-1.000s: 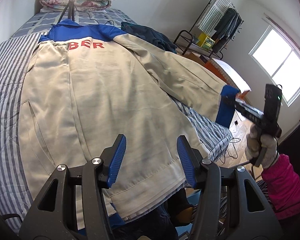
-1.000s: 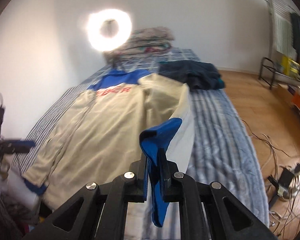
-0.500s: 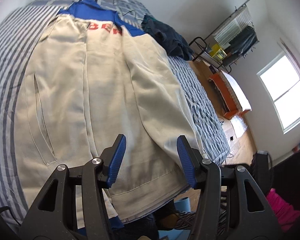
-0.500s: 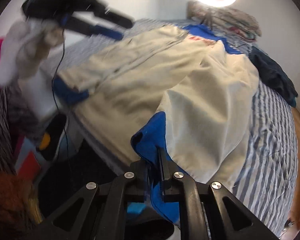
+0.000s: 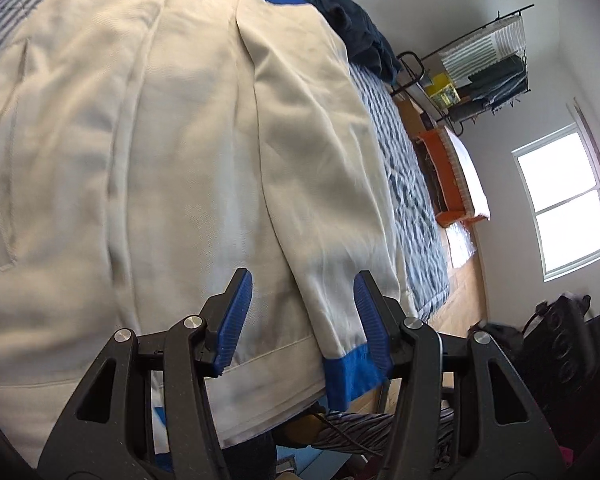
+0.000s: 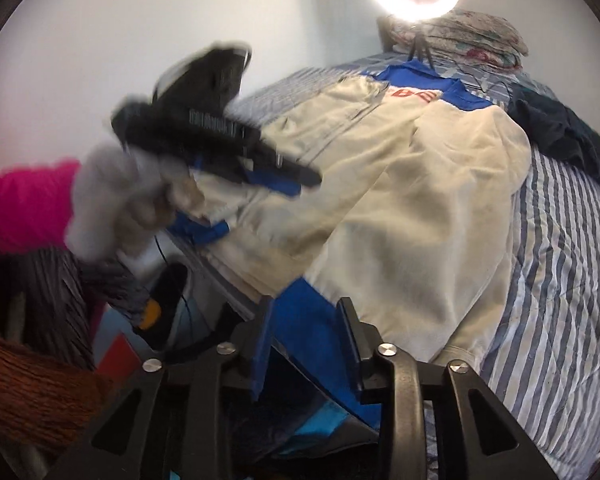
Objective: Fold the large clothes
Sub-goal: 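Lift the sleeve by its cuff with the right gripper and carry it across the jacket back, then release the cuff with the right gripper while the left gripper pinches the jacket side edge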
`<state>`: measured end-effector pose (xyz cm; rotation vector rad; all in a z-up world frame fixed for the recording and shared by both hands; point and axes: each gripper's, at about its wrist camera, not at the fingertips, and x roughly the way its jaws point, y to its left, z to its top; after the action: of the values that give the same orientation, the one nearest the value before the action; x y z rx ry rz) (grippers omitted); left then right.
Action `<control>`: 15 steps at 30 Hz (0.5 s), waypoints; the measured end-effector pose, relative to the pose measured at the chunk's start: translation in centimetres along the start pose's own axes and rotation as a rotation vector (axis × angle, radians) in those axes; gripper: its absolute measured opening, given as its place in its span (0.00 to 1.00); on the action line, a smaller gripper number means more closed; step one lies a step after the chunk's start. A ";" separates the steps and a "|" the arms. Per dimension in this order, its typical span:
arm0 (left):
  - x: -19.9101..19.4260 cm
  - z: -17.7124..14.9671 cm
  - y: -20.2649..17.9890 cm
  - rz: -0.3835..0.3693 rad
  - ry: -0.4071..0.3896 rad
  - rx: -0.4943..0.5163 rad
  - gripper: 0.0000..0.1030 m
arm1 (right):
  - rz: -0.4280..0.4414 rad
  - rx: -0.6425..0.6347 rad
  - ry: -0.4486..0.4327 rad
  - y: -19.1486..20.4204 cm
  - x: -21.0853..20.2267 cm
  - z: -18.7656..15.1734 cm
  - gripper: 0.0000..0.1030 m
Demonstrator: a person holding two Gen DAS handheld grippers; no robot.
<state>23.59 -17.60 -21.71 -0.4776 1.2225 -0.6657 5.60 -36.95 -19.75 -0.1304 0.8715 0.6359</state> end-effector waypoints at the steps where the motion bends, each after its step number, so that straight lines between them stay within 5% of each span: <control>1: 0.5 -0.1 -0.1 -0.001 0.011 -0.003 0.52 | 0.014 0.048 -0.029 -1.0 -0.8 0.1 0.44; 6: 2.7 -1.0 -0.1 0.001 0.065 -0.024 0.52 | -0.070 0.318 -0.058 -7.9 -1.6 -0.5 0.48; 10: 3.5 -1.3 -0.5 -0.012 0.072 -0.019 0.50 | -0.019 0.514 -0.033 -12.1 0.1 -2.1 0.45; 12: 3.9 -1.3 -0.5 -0.019 0.079 -0.019 0.35 | 0.028 0.565 -0.032 -13.2 1.0 -2.2 0.45; 14: 4.3 -1.5 -0.7 -0.010 0.090 -0.006 0.08 | 0.060 0.601 -0.041 -14.1 2.0 -1.7 0.45; 15: 4.4 -1.6 -0.9 0.004 0.087 0.013 0.07 | 0.069 0.620 -0.048 -14.6 2.4 -1.4 0.45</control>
<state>22.69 -21.28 -24.64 -0.4392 1.3004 -0.6968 14.11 -48.14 -24.56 0.4726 0.9935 0.4066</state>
